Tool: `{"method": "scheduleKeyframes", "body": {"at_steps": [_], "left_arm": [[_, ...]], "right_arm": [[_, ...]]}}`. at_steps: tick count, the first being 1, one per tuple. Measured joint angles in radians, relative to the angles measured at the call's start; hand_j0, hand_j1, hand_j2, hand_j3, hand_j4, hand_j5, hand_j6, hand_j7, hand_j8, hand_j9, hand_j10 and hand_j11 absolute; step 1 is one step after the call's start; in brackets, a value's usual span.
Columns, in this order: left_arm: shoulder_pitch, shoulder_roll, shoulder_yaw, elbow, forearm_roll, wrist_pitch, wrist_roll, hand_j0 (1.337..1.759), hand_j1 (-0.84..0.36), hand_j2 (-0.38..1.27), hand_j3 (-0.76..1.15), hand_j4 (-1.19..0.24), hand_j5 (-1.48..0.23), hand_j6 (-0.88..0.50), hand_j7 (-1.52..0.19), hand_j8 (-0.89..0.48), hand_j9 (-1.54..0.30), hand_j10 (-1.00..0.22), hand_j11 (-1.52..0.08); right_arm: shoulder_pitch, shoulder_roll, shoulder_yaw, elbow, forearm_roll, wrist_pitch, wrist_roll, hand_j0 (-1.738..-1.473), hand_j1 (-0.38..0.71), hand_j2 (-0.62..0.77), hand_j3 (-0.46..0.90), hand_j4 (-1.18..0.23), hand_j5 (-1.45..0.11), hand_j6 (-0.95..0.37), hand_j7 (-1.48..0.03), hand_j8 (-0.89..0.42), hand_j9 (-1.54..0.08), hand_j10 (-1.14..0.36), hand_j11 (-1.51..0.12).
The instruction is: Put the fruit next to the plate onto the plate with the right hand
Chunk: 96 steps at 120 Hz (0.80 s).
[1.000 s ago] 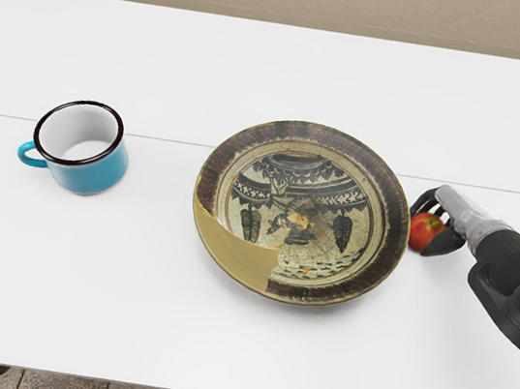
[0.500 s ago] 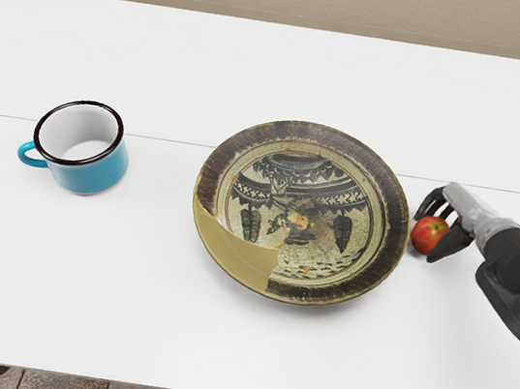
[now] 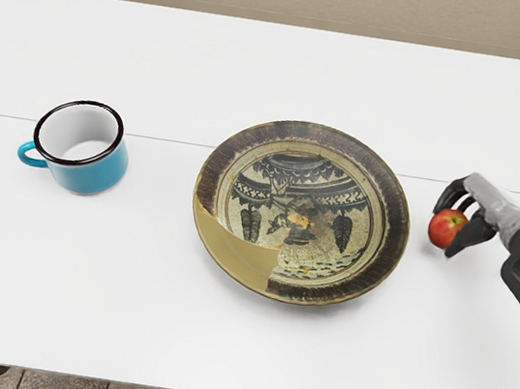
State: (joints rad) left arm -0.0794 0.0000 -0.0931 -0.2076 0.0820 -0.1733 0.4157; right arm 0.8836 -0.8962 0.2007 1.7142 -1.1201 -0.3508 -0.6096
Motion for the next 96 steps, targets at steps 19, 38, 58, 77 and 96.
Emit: {"method": "scheduleKeyframes", "body": {"at_steps": [19, 38, 58, 77, 96], "left_arm": [[-0.009, 0.0, 0.001, 0.001, 0.001, 0.0, 0.0, 1.658, 0.34, 0.0, 0.0, -0.01, -0.01, -0.01, -0.01, -0.01, -0.01, -0.01, -0.01], [-0.008, 0.0, 0.0, 0.005, 0.001, 0.0, 0.0, 1.658, 0.34, 0.0, 0.0, -0.01, -0.01, -0.01, -0.01, -0.01, -0.01, -0.01, -0.01], [0.009, 0.0, -0.001, 0.009, 0.001, 0.0, 0.0, 1.658, 0.34, 0.0, 0.0, -0.01, -0.01, -0.01, -0.01, -0.01, -0.01, -0.01, -0.01], [0.025, 0.0, -0.004, 0.01, 0.0, 0.0, 0.0, 1.658, 0.34, 0.0, 0.0, -0.01, -0.01, -0.01, -0.01, -0.01, -0.01, -0.01, -0.01], [0.059, 0.0, -0.008, 0.01, 0.0, 0.0, 0.0, 1.658, 0.34, 0.0, 0.0, -0.01, -0.01, -0.01, -0.01, -0.01, -0.01, -0.01, -0.01]], "right_arm": [[0.032, -0.025, 0.043, 0.022, 0.042, 0.054, 0.001, -1.656, 0.27, 0.5, 0.0, -0.73, -1.1, -0.45, -1.01, -0.38, -1.1, -0.61, -1.09], [0.101, -0.038, 0.055, 0.029, 0.099, 0.102, 0.001, -1.657, 0.29, 0.52, 0.0, -0.73, -1.11, -0.44, -1.01, -0.37, -1.1, -0.6, -1.1], [0.2, -0.036, 0.056, 0.031, 0.166, 0.158, 0.0, -1.658, 0.31, 0.55, 0.0, -0.72, -1.13, -0.43, -1.01, -0.35, -1.11, -0.58, -1.11], [0.288, -0.021, 0.05, 0.028, 0.207, 0.19, 0.0, -1.658, 0.31, 0.54, 0.0, -0.72, -1.12, -0.44, -1.02, -0.35, -1.1, -0.6, -1.09], [0.348, 0.05, 0.045, 0.008, 0.241, 0.199, -0.001, -1.658, 0.31, 0.55, 0.0, -0.73, -1.11, -0.43, -1.02, -0.37, -1.08, -0.6, -1.08]]}}
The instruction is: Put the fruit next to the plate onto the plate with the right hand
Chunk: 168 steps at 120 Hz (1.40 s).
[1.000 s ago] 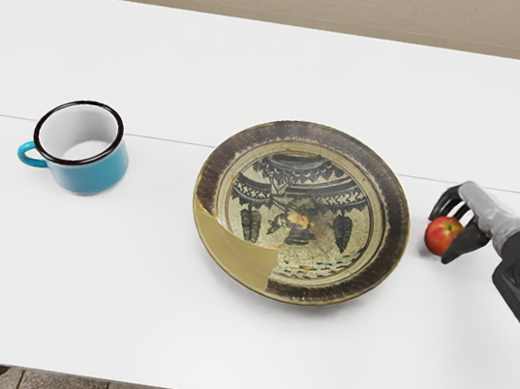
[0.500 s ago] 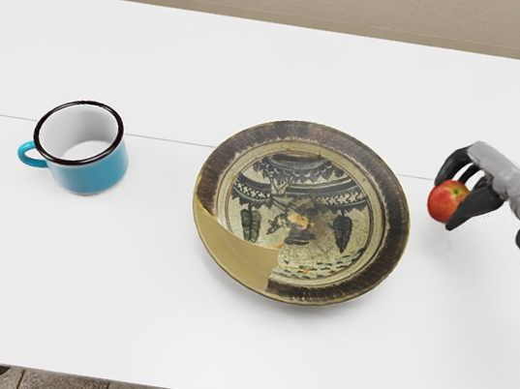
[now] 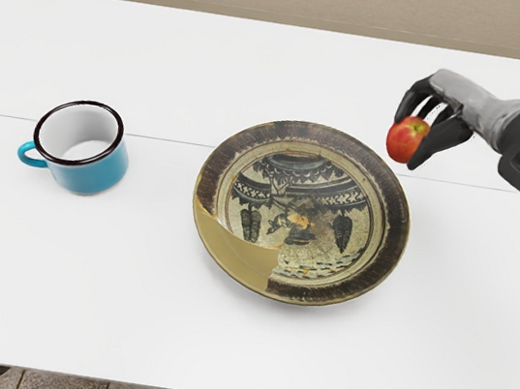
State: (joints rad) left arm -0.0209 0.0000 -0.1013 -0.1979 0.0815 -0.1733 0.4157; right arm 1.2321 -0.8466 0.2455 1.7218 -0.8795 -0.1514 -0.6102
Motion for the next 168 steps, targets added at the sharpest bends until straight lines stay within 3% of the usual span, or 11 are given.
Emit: {"method": "scheduleKeyframes", "body": {"at_steps": [44, 82, 97, 108, 120, 130, 147, 158, 168], "left_arm": [[0.001, 0.0, 0.001, 0.003, 0.001, 0.0, 0.0, 1.658, 0.34, 0.0, 0.0, -0.01, -0.01, -0.01, -0.01, -0.01, -0.01, -0.01, -0.01], [-0.002, 0.0, 0.002, 0.003, 0.001, 0.0, 0.0, 1.658, 0.34, 0.0, 0.0, -0.01, -0.01, -0.01, -0.01, -0.01, -0.01, -0.01, -0.01], [-0.001, 0.0, 0.002, 0.003, 0.001, 0.0, 0.0, 1.658, 0.34, 0.0, 0.0, -0.01, -0.01, -0.01, -0.01, -0.01, -0.01, -0.01, -0.01], [-0.001, 0.0, 0.002, 0.003, 0.001, 0.0, 0.0, 1.658, 0.34, 0.0, 0.0, -0.01, -0.01, -0.01, -0.01, -0.01, -0.01, -0.01, -0.01], [-0.001, 0.0, 0.002, 0.003, 0.001, 0.0, 0.0, 1.658, 0.34, 0.0, 0.0, -0.01, -0.01, -0.01, -0.01, -0.01, -0.01, -0.01, -0.01], [-0.001, 0.0, 0.002, 0.003, 0.001, 0.0, 0.0, 1.658, 0.34, 0.0, 0.0, -0.01, -0.01, -0.01, -0.01, -0.01, -0.01, -0.01, -0.01], [-0.001, 0.0, 0.003, 0.003, 0.001, 0.0, 0.0, 1.658, 0.34, 0.0, 0.0, -0.01, -0.01, -0.01, -0.01, -0.01, -0.01, -0.01, -0.01], [-0.001, 0.0, 0.005, 0.003, 0.001, 0.0, 0.0, 1.658, 0.34, 0.0, 0.0, -0.01, -0.01, -0.01, -0.01, -0.01, -0.01, -0.01, -0.01], [-0.001, 0.0, 0.006, 0.003, 0.001, 0.0, 0.0, 1.658, 0.34, 0.0, 0.0, -0.01, -0.01, -0.01, -0.01, -0.01, -0.01, -0.01, -0.01]], "right_arm": [[0.029, 0.278, -0.003, -0.1, 0.014, -0.009, 0.001, -1.658, 0.32, 0.56, 0.0, -0.73, -1.12, -0.43, -1.02, -0.36, -1.08, -0.61, -1.09], [0.014, 0.406, -0.036, -0.189, 0.0, -0.012, 0.001, -1.657, 0.31, 0.56, 0.0, -0.74, -1.13, -0.44, -1.03, -0.36, -1.1, -0.61, -1.11], [0.008, 0.412, -0.039, -0.193, -0.006, -0.015, 0.0, -1.658, 0.05, 0.32, 0.0, -0.43, -0.66, -0.27, -0.61, -0.22, -0.65, -0.37, -0.65], [0.006, 0.415, -0.026, -0.189, 0.004, -0.011, 0.0, -1.658, -0.1, 0.2, 0.0, -0.28, -0.42, -0.17, -0.39, -0.14, -0.41, -0.23, -0.41], [0.003, 0.401, 0.033, -0.167, 0.151, 0.021, -0.001, -1.658, -0.2, 0.13, 0.0, -0.17, -0.26, -0.11, -0.24, -0.09, -0.25, -0.14, -0.25], [-0.023, 0.364, 0.131, -0.147, 0.375, 0.142, -0.001, -1.658, -0.25, 0.08, 0.0, -0.11, -0.17, -0.07, -0.16, -0.06, -0.17, -0.1, -0.17], [-0.165, 0.298, 0.382, -0.137, 0.755, 0.512, -0.001, -1.658, -0.3, 0.04, 0.0, -0.06, -0.09, -0.04, -0.08, -0.03, -0.08, -0.05, -0.08], [-0.263, 0.197, 0.447, -0.144, 1.01, 0.658, -0.001, -1.658, -0.32, 0.03, 0.0, -0.04, -0.06, -0.02, -0.05, -0.02, -0.05, -0.03, -0.05], [-0.361, 0.088, 0.469, -0.154, 1.152, 0.716, -0.001, -1.658, -0.33, 0.02, 0.0, -0.02, -0.04, -0.02, -0.03, -0.01, -0.04, -0.02, -0.04]]}}
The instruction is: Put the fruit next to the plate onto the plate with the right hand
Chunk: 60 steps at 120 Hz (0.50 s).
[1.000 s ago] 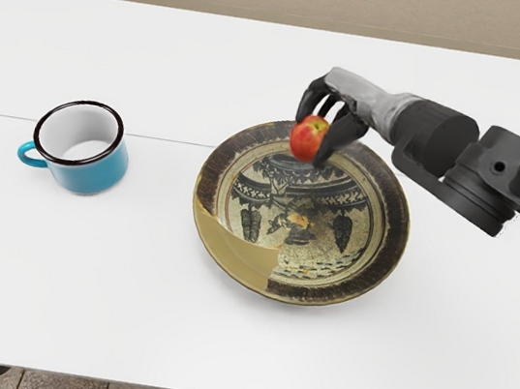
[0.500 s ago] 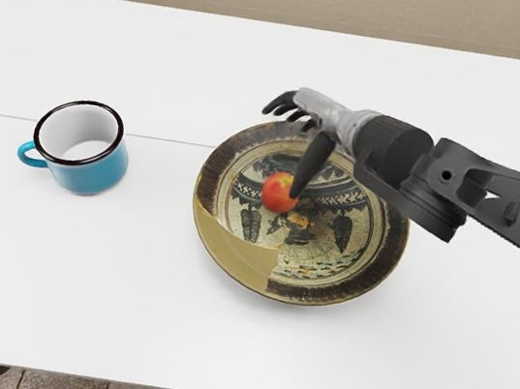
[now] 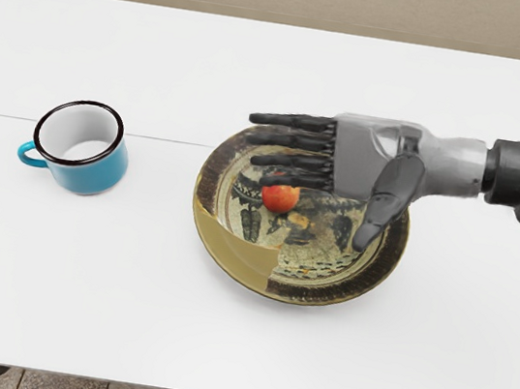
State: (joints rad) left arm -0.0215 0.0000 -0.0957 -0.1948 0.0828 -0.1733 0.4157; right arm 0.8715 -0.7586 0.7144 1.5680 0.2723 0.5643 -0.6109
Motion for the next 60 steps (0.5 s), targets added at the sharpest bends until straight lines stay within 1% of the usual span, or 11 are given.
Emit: {"method": "scheduleKeyframes", "body": {"at_steps": [7, 13, 23, 32, 60], "left_arm": [[0.0, 0.0, 0.0, 0.0, 0.0, 0.0, 0.0, 1.658, 0.34, 0.0, 0.0, -0.01, -0.01, -0.01, -0.01, -0.01, -0.01, -0.01, -0.01], [0.0, 0.0, 0.0, 0.0, 0.0, 0.0, 0.0, 1.658, 0.34, 0.0, 0.0, -0.01, -0.01, -0.01, -0.01, -0.01, -0.01, -0.01, -0.01], [0.0, 0.0, 0.0, 0.0, 0.0, 0.0, 0.0, 1.658, 0.34, 0.0, 0.0, -0.01, -0.01, -0.01, -0.01, -0.01, -0.01, -0.01, -0.01], [-0.001, 0.0, 0.0, 0.0, 0.0, 0.0, 0.0, 1.658, 0.34, 0.0, 0.0, -0.01, -0.01, -0.01, -0.01, -0.01, -0.01, -0.01, -0.01], [-0.004, 0.0, 0.0, -0.001, -0.001, 0.0, 0.0, 1.658, 0.34, 0.0, 0.0, -0.01, -0.01, -0.01, -0.01, -0.01, -0.01, -0.01, -0.01]], "right_arm": [[-0.053, -0.101, 0.002, -0.003, 0.059, 0.02, 0.0, -1.658, -0.33, 0.01, 0.0, -0.02, -0.03, -0.01, -0.03, -0.01, -0.03, -0.02, -0.03], [-0.083, -0.179, -0.002, -0.005, 0.104, 0.03, 0.0, -1.658, -0.34, 0.01, 0.0, -0.01, -0.02, -0.01, -0.02, -0.01, -0.02, -0.01, -0.02], [-0.108, -0.268, -0.007, -0.007, 0.159, 0.04, 0.0, -1.658, -0.34, 0.01, 0.0, -0.01, -0.01, 0.0, -0.01, 0.0, -0.01, -0.01, -0.01], [-0.118, -0.314, -0.009, -0.007, 0.183, 0.044, 0.0, -1.658, -0.34, 0.01, 0.0, 0.0, -0.01, 0.0, -0.01, 0.0, -0.01, 0.0, -0.01], [-0.134, -0.403, -0.011, -0.012, 0.212, 0.047, 0.0, -1.658, -0.35, 0.0, 0.0, 0.0, 0.0, 0.0, 0.0, 0.0, 0.0, 0.0, 0.0]]}}
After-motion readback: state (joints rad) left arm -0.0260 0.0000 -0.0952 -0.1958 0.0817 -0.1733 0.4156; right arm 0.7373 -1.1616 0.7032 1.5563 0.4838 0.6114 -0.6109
